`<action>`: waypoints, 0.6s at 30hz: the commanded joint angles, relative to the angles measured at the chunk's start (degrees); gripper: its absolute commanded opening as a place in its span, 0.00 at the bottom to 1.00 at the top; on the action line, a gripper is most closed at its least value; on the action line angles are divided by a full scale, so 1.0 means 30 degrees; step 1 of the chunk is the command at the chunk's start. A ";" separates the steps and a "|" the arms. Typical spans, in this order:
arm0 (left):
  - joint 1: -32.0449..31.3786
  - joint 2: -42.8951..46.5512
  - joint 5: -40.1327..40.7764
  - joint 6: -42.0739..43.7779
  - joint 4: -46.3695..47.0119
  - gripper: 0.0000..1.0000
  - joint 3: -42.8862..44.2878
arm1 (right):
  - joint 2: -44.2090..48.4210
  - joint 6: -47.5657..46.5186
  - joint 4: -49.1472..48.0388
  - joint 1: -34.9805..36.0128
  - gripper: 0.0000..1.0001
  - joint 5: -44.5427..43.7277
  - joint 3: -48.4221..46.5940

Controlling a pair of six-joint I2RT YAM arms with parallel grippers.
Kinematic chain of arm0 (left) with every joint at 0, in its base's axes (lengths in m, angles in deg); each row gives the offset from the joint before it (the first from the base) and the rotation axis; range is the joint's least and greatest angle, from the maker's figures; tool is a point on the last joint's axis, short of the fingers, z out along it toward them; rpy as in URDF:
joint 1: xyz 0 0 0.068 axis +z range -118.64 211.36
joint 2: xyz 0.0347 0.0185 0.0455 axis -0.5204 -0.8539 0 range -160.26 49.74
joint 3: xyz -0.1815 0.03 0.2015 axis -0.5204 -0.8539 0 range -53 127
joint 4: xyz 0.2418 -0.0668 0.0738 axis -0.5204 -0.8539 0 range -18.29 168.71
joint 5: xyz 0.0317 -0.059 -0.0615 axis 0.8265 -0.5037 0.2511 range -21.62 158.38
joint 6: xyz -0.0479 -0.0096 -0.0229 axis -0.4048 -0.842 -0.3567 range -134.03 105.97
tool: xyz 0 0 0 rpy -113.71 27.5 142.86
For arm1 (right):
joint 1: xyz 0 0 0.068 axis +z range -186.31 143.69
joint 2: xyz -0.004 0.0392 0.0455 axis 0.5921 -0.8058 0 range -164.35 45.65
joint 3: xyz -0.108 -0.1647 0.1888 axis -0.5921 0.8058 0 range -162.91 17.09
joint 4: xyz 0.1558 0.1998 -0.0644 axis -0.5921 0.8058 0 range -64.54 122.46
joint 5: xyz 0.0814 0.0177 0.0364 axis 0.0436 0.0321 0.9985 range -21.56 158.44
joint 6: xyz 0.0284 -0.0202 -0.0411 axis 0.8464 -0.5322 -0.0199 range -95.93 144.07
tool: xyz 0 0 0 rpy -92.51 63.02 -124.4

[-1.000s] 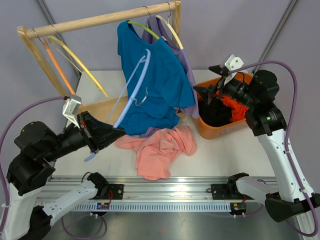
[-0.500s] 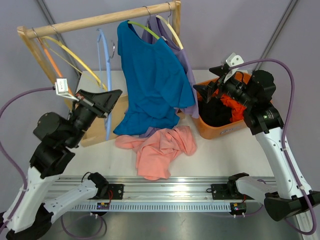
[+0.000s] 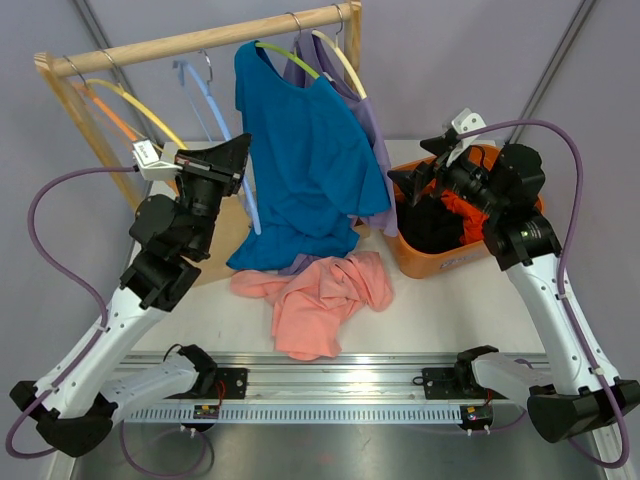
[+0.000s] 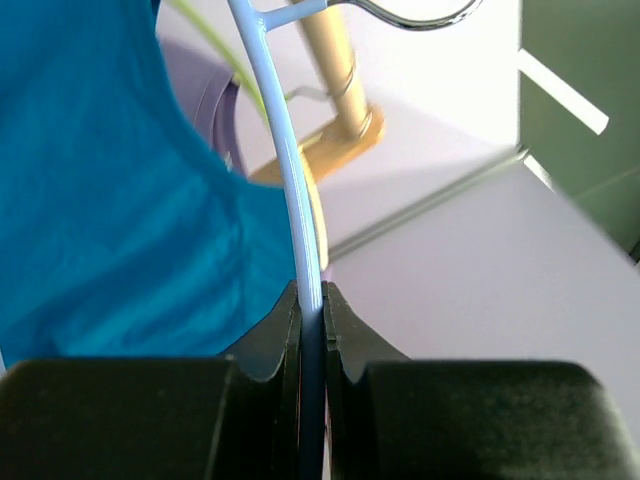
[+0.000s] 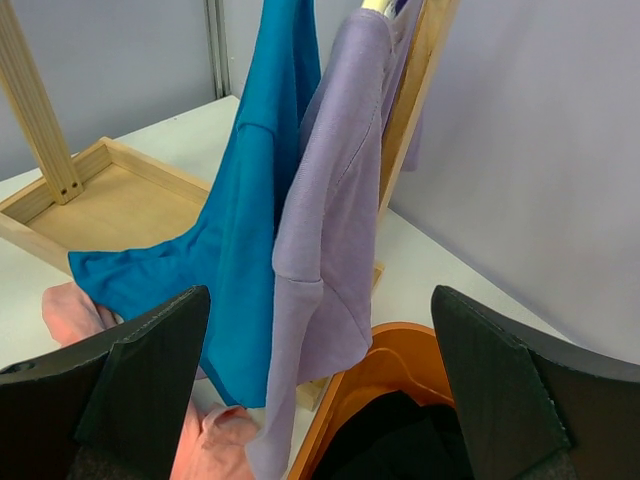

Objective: Remove the t-shirt from the hanger
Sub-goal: Hang the hanger back to the clothesline with the left arm

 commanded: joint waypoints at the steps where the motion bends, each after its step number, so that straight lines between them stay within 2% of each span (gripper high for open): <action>1: 0.0002 -0.0635 0.2756 0.0143 0.4739 0.00 0.0399 | 0.0341 0.0546 -0.1242 -0.0277 0.99 -0.0217 0.0151; 8: 0.0996 -0.1544 0.4926 -0.0967 0.5122 0.00 0.0780 | 0.0370 0.1016 -0.1740 -0.0307 0.99 0.0047 0.0502; 18: 0.4451 -0.4004 0.3494 -0.1964 0.3981 0.00 0.3328 | 0.0956 0.1192 -0.1654 -0.0395 1.00 -0.0040 0.1088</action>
